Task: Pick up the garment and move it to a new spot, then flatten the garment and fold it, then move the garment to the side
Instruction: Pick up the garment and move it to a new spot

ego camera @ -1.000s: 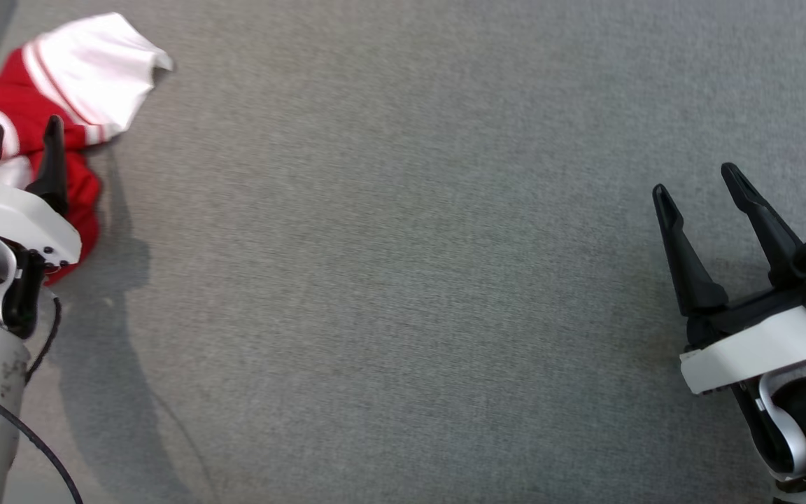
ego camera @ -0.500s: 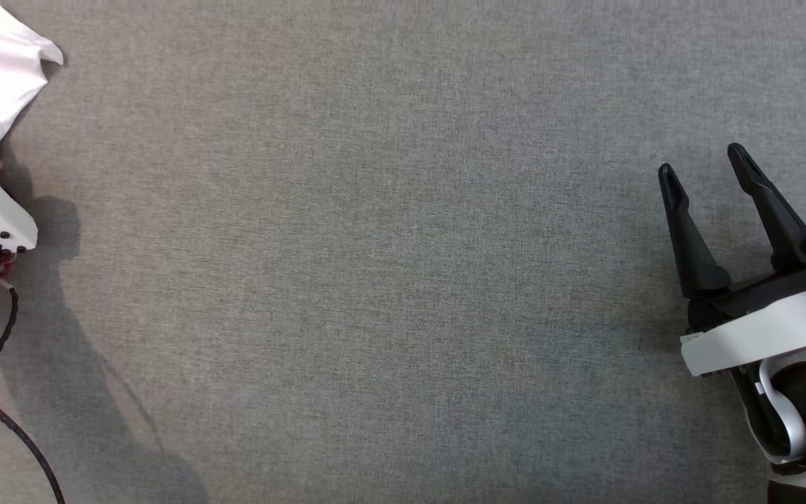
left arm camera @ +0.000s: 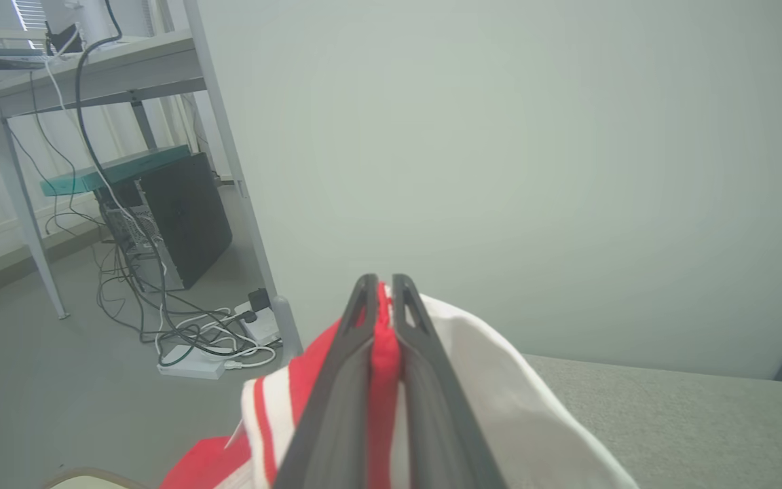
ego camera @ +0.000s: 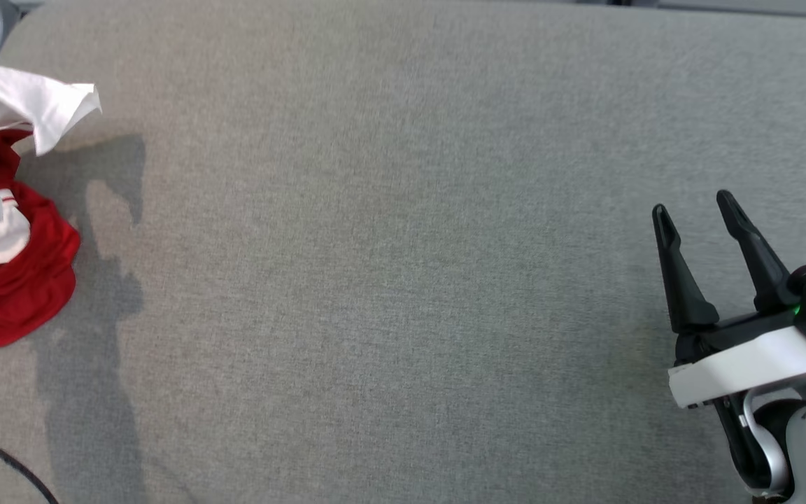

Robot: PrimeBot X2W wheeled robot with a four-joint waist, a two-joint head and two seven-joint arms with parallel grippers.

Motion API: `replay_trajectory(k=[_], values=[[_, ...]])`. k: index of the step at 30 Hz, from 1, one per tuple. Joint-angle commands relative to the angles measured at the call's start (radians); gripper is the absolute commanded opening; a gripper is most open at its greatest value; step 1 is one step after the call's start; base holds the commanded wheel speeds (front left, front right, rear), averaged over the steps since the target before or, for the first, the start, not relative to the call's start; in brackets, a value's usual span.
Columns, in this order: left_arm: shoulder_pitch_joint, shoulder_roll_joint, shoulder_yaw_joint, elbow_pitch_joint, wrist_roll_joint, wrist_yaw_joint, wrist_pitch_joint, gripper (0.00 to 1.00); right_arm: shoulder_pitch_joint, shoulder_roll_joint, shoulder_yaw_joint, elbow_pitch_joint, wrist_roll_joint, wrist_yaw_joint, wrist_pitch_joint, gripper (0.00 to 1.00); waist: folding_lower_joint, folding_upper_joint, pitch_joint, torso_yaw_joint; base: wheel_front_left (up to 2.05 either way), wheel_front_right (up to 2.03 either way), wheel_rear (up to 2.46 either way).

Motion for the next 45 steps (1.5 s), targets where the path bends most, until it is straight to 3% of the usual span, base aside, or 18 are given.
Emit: replay_trajectory(k=[1,6,14,20,29,38,45], values=[[0.042,-0.002,0.017,-0.056,0.006,0.016,-0.004,0.0,0.018,0.002,-0.003,0.005,0.006,0.0,-0.009,1.0,0.0,0.0,-0.058,-0.024,0.0,0.0,0.0],[0.228,-0.01,0.06,-0.31,0.012,0.088,-0.002,0.0,0.054,0.021,-0.01,0.018,0.013,0.0,-0.026,1.0,0.0,0.0,-0.125,-0.072,0.0,0.0,0.0],[0.515,-0.015,0.076,-0.772,0.049,0.231,0.086,0.0,0.087,0.04,-0.018,0.028,0.025,0.0,-0.047,1.0,0.0,0.0,-0.171,-0.149,0.0,0.0,0.0],[0.605,-0.018,0.013,-1.007,0.104,0.272,0.151,0.0,0.094,0.044,-0.024,0.03,0.026,0.0,-0.052,1.0,0.0,0.0,-0.182,-0.209,0.0,0.0,0.0],[0.54,-0.072,-0.153,-1.064,0.119,0.218,0.206,0.0,0.09,0.045,-0.02,0.03,0.033,0.0,-0.058,1.0,0.0,0.0,-0.175,-0.325,0.0,0.0,0.0],[0.397,-0.166,-0.351,-0.929,0.118,0.103,0.24,0.0,0.089,0.045,0.008,0.062,0.084,0.0,-0.097,1.0,0.0,0.0,-0.119,-0.514,0.0,0.0,0.0],[0.291,-0.243,-0.479,-0.749,0.13,0.025,0.268,0.0,0.064,0.045,0.027,0.112,0.142,0.0,-0.157,1.0,0.0,0.0,-0.028,-0.64,0.0,0.0,0.0]])
